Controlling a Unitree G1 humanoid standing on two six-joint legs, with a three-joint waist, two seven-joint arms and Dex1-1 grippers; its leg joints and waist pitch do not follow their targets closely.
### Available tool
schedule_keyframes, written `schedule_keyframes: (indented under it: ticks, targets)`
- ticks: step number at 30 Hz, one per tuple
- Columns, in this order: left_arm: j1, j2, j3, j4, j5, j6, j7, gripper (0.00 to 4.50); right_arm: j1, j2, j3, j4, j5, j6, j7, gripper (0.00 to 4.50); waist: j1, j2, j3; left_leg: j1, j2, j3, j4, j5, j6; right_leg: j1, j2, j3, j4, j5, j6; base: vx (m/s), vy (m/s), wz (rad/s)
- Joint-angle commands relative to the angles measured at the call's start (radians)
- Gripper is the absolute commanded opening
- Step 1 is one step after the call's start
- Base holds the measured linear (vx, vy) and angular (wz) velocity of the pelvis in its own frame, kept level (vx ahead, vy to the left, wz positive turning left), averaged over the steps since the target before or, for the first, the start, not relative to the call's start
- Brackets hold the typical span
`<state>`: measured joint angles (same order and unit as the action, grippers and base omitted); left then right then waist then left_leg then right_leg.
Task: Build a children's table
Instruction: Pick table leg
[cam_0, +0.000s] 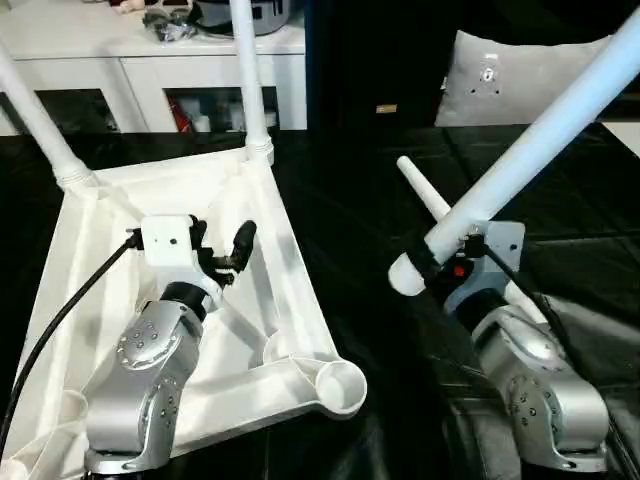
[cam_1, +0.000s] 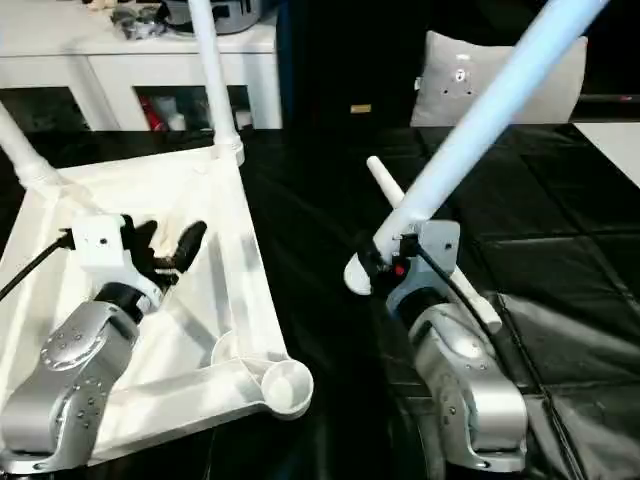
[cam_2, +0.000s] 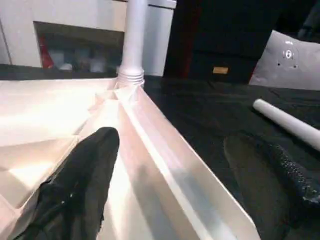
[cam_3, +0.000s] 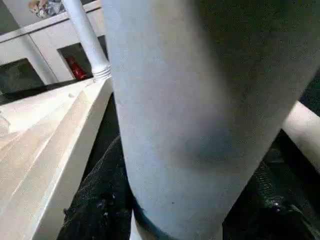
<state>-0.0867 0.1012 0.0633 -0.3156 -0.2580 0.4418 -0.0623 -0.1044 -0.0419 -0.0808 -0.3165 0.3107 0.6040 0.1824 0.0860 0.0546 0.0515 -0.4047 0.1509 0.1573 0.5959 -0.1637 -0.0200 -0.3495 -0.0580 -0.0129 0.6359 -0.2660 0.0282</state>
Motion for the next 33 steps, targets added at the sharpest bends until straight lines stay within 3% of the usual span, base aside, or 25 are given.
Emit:
schedule_keyframes:
  ticks: [1,3,5,6,7,9,10,11,12,13,14,15,16,17,18,19,20,21,22,23,25,27,29,31,33]
  targets:
    - [-0.003,-0.003,-0.008,0.009,0.018,-0.009,0.001,3.76,-0.009,-0.006,0.000,0.001,-0.011,-0.043,-0.006,1.88,-0.004,0.005,-0.053,0.033,0.065,-0.035,-0.088,-0.314,-0.101,-0.001,-0.071,0.037,-0.091,-0.077,-0.098,0.000,0.000,0.00]
    - [-0.004,-0.004,-0.012,0.011,0.021,-0.012,-0.004,3.76,-0.009,-0.008,0.005,0.003,-0.018,-0.045,-0.008,1.88,-0.003,0.009,-0.059,0.019,0.063,-0.036,-0.080,-0.177,-0.087,-0.005,-0.064,0.034,-0.080,0.083,-0.113,0.000,0.000,0.00]
    - [-0.004,-0.002,-0.019,0.013,0.028,-0.020,-0.008,3.76,-0.006,-0.008,0.013,-0.001,-0.024,-0.062,0.001,1.88,0.000,0.004,-0.087,0.001,0.040,-0.026,-0.035,0.174,-0.003,-0.015,-0.040,0.011,-0.038,0.525,-0.155,0.000,0.000,0.00]
    - [-0.005,0.001,-0.022,0.013,0.032,-0.015,-0.006,3.76,-0.003,-0.011,0.020,-0.005,-0.030,-0.068,0.007,1.88,0.009,0.005,-0.116,-0.022,0.009,-0.017,0.009,0.434,0.103,-0.043,-0.019,-0.014,-0.013,0.862,-0.197,0.000,0.000,0.00]
    - [-0.006,0.003,-0.024,0.015,0.033,-0.011,-0.006,3.76,-0.001,-0.016,0.031,-0.008,-0.037,-0.074,0.012,1.88,0.011,0.007,-0.120,-0.032,0.004,-0.020,0.013,0.442,0.129,-0.047,-0.021,-0.019,-0.008,0.899,-0.206,-0.078,0.009,0.01]
    - [-0.006,0.005,-0.025,0.016,0.035,-0.009,-0.005,3.76,0.001,-0.019,0.038,-0.009,-0.040,-0.076,0.013,1.88,0.011,0.010,-0.120,-0.050,0.012,-0.019,0.012,0.240,0.173,-0.067,-0.049,-0.031,-0.033,0.716,-0.238,-0.096,0.010,0.01]
    - [-0.004,0.013,-0.028,0.020,0.045,-0.014,-0.007,3.76,0.004,-0.030,0.053,-0.006,-0.054,-0.084,0.014,1.88,0.006,0.024,-0.086,-0.022,0.044,-0.021,-0.013,-0.274,0.117,-0.074,-0.076,-0.032,-0.094,-0.016,-0.222,-0.149,0.023,0.01]
    - [-0.002,0.016,-0.029,0.022,0.049,-0.018,-0.006,3.76,0.004,-0.035,0.057,-0.004,-0.059,-0.091,0.018,1.88,0.006,0.024,-0.086,-0.022,0.044,-0.021,-0.013,-0.274,0.117,-0.074,-0.076,-0.032,-0.094,-0.016,-0.222,-0.149,0.023,0.01]
    - [-0.002,0.017,-0.028,0.023,0.053,-0.021,-0.007,3.76,0.005,-0.036,0.060,-0.001,-0.061,-0.097,0.019,1.88,-0.010,0.028,-0.054,0.032,0.057,-0.035,-0.021,-0.595,-0.008,-0.090,-0.068,-0.038,-0.126,-0.509,-0.109,-0.196,0.037,-0.08]
    - [-0.002,0.017,-0.028,0.023,0.053,-0.021,-0.007,3.76,0.005,-0.036,0.060,-0.001,-0.061,-0.097,0.019,1.88,-0.040,0.040,-0.007,0.041,0.067,-0.051,-0.079,-0.909,-0.126,-0.097,-0.006,-0.112,-0.134,-0.695,0.011,-0.251,0.044,-0.15]
    - [-0.002,0.017,-0.027,0.025,0.055,-0.023,-0.008,3.76,0.004,-0.036,0.060,0.001,-0.060,-0.101,0.020,1.88,0.049,0.056,-0.015,-0.172,0.079,0.013,-0.230,-1.079,-0.185,0.090,0.016,-0.117,0.219,-0.385,-0.048,-0.251,0.044,-0.15]
    - [-0.003,0.017,-0.024,0.027,0.057,-0.027,-0.010,3.76,0.003,-0.035,0.059,0.002,-0.059,-0.102,0.019,1.88,0.113,0.063,-0.028,-0.194,0.041,0.097,-0.240,-1.050,-0.189,0.096,0.040,-0.135,0.214,-0.363,-0.068,-0.220,0.035,0.12]
    - [-0.006,0.019,-0.023,0.032,0.060,-0.037,-0.013,3.76,0.001,-0.035,0.058,0.006,-0.058,-0.107,0.020,1.88,0.104,0.020,-0.062,-0.123,0.062,0.145,-0.156,-0.679,-0.177,0.055,-0.008,-0.018,0.215,-0.646,-0.043,-0.106,-0.105,0.30]
    - [-0.008,0.021,-0.024,0.034,0.061,-0.039,-0.012,3.76,0.000,-0.037,0.059,0.008,-0.060,-0.111,0.023,1.88,0.018,-0.024,-0.022,0.077,0.030,-0.039,0.266,-0.177,-0.078,-0.212,-0.226,0.085,-0.184,-1.243,-0.018,-0.106,-0.105,0.30]
    - [-0.009,0.021,-0.024,0.034,0.061,-0.040,-0.012,3.76,0.000,-0.040,0.062,0.010,-0.061,-0.113,0.027,1.88,0.037,-0.024,0.000,0.007,0.018,-0.035,0.254,-0.086,-0.024,-0.165,-0.152,0.116,-0.185,-1.322,-0.034,-0.056,-0.097,0.14]
    - [-0.010,0.021,-0.024,0.036,0.062,-0.041,-0.011,3.76,0.000,-0.045,0.067,0.012,-0.062,-0.115,0.030,1.88,0.037,-0.019,0.013,-0.043,-0.002,-0.117,0.243,-0.118,-0.063,-0.039,-0.163,0.088,-0.107,-1.067,-0.130,-0.074,0.073,0.01]
    - [-0.011,0.021,-0.024,0.037,0.062,-0.041,-0.011,3.76,0.001,-0.048,0.069,0.013,-0.062,-0.117,0.031,1.88,0.043,-0.004,0.000,0.000,-0.002,-0.119,0.211,-0.173,-0.084,-0.040,-0.144,0.066,-0.093,-0.964,-0.133,-0.074,0.073,0.01]
    - [-0.012,0.021,-0.024,0.038,0.063,-0.040,-0.010,3.76,0.002,-0.050,0.070,0.015,-0.063,-0.119,0.030,1.88,0.039,0.012,-0.018,0.029,0.018,-0.117,0.138,-0.262,-0.101,-0.028,-0.114,0.045,-0.064,-0.782,-0.144,-0.104,0.112,0.05]
    - [-0.012,0.021,-0.023,0.038,0.063,-0.040,-0.010,3.76,0.002,-0.050,0.070,0.015,-0.063,-0.121,0.030,1.88,0.006,0.039,-0.012,0.022,0.066,-0.153,-0.006,-0.538,-0.166,-0.034,-0.025,0.000,0.008,-0.434,-0.138,-0.088,0.116,0.07]
    - [-0.011,0.022,-0.024,0.039,0.065,-0.039,-0.010,3.76,0.002,-0.051,0.070,0.016,-0.063,-0.123,0.032,1.88,-0.014,0.074,-0.039,0.041,0.079,-0.182,-0.048,-0.620,-0.161,0.000,-0.028,-0.010,0.038,-0.104,-0.129,-0.088,0.116,0.07]
    - [-0.013,0.020,-0.020,0.042,0.059,-0.034,-0.010,3.76,0.004,-0.055,0.069,0.018,-0.066,-0.128,0.038,1.88,-0.042,0.072,-0.049,0.035,0.054,-0.165,-0.059,-0.351,-0.103,0.037,-0.043,-0.031,-0.007,0.154,-0.114,-0.034,0.127,-0.08]
    - [-0.014,0.024,-0.021,0.045,0.066,-0.034,-0.011,3.76,0.003,-0.060,0.068,0.022,-0.066,-0.131,0.041,1.88,-0.054,0.058,-0.043,0.027,0.046,-0.143,-0.066,-0.464,-0.139,0.038,-0.068,-0.013,-0.045,0.035,-0.114,-0.023,0.101,-0.08]
    - [-0.012,0.024,-0.021,0.050,0.076,-0.040,-0.013,3.76,0.001,-0.066,0.066,0.026,-0.062,-0.135,0.044,1.88,-0.062,0.044,-0.045,0.021,0.037,-0.124,-0.063,-0.430,-0.129,0.042,-0.082,-0.004,-0.063,0.007,-0.122,0.000,0.000,0.00]
    - [-0.001,0.028,-0.026,0.049,0.086,-0.045,-0.012,3.76,-0.001,-0.073,0.062,0.032,-0.061,-0.140,0.049,1.88,-0.058,0.022,-0.052,0.014,0.032,-0.089,-0.059,-0.257,-0.052,0.044,-0.091,0.007,-0.085,-0.006,-0.141,0.000,0.000,0.00]
    - [0.009,0.031,-0.031,0.046,0.097,-0.051,-0.006,3.76,-0.004,-0.075,0.057,0.034,-0.060,-0.140,0.053,1.88,-0.052,0.024,-0.054,0.015,0.034,-0.074,-0.063,-0.228,-0.016,0.038,-0.092,0.008,-0.089,-0.024,-0.156,0.000,0.000,0.00]
